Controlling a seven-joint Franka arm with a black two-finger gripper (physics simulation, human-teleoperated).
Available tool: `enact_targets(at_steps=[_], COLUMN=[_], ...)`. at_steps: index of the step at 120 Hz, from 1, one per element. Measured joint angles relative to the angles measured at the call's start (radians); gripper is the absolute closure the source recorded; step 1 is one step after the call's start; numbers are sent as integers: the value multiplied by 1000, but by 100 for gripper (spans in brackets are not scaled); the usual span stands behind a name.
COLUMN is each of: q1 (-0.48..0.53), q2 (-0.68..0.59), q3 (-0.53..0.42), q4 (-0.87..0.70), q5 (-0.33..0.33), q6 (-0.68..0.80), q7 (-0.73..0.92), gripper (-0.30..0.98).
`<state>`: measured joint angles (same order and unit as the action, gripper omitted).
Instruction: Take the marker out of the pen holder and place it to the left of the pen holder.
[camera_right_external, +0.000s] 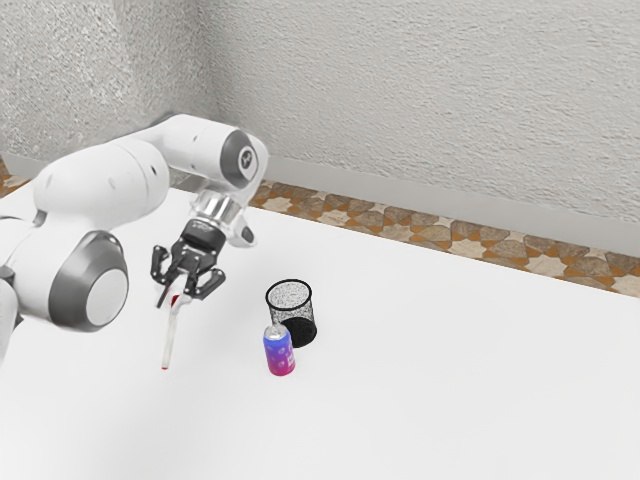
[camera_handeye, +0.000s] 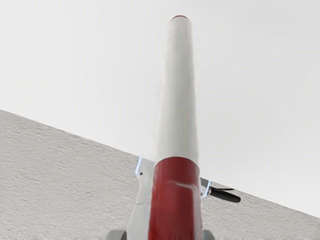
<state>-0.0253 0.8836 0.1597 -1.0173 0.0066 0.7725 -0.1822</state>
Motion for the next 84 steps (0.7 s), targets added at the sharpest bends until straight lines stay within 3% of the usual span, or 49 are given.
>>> enact_targets(at_steps=[15,32,58,84], q1=[18,33,41,38], q2=[9,2,-29,-216], q3=[-3,-5,-1,-89], q4=[0,3,15,-12], q5=[-11,-33,-82,-98], q6=[-1,57,159,286], q7=[-2,12,55,80], gripper=[33,17,6,2])
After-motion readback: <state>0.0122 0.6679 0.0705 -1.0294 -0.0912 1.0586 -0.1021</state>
